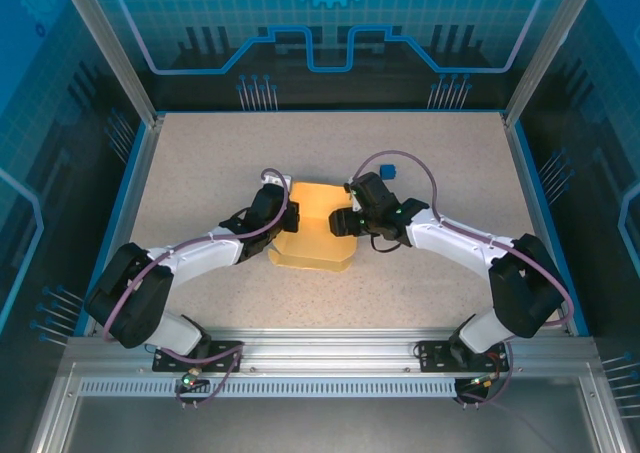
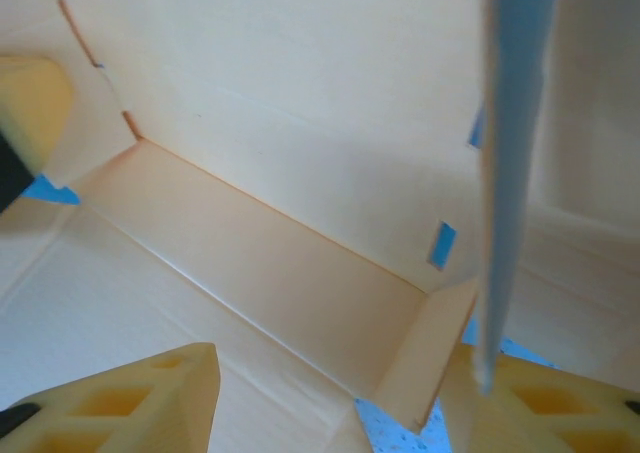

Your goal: Fold the paper box

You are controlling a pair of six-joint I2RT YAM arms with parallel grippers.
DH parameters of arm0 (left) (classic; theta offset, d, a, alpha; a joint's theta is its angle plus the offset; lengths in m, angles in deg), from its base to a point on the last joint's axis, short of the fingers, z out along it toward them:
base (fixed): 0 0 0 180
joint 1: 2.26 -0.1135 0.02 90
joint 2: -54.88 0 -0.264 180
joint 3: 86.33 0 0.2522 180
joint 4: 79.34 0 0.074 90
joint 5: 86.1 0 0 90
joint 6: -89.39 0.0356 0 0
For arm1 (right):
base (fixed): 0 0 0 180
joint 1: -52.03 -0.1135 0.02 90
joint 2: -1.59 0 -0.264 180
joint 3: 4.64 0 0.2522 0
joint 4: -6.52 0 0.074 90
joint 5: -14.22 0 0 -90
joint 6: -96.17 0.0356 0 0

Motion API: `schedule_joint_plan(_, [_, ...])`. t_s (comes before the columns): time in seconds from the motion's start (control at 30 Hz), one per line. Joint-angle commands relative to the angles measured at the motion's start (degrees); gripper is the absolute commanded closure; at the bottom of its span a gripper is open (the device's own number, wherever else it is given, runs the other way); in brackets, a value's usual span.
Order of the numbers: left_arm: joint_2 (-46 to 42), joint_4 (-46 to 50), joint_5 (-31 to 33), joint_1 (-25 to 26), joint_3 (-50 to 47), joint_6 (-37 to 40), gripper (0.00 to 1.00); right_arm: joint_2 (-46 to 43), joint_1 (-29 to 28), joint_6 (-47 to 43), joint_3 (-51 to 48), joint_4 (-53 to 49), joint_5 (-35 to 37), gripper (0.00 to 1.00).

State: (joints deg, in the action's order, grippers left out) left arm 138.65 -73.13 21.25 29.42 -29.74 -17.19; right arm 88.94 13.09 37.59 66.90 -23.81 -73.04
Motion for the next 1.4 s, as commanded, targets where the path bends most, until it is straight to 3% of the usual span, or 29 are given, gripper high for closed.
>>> schedule_joint_plan(0.0, [-2.01, -0.11, 0.21, 0.43, 0.27, -0.32, 1.0, 0.73, -1.74, -0.66, 0.91, 3.1, -2.29, 0.41])
schedule_joint_plan(0.33, [-2.3, 0.08, 0.22, 0.41, 0.03, -0.3, 1.0, 1.25, -2.8, -3.71, 2.32, 2.79, -2.89, 0.43])
schedule_joint_plan(0.9, [-3.08, 0.34, -1.15, -1.41, -0.66, -2.21, 1.0, -13.34, -1.79, -20.33, 4.75, -12.86, -3.05, 0.41])
schedule_joint_plan(1.1, [-4.35, 0.6, -2.42, -2.13, -0.95, -3.07, 1.0, -18.77, 4.84, -21.82, 3.94, -15.11, -3.4, 0.4])
schedule_joint_plan(1.37, [-6.41, 1.21, -3.82, -2.35, -1.31, -3.91, 1.0, -19.82, 19.77, -17.11, -3.38, -8.81, -14.05, 0.4])
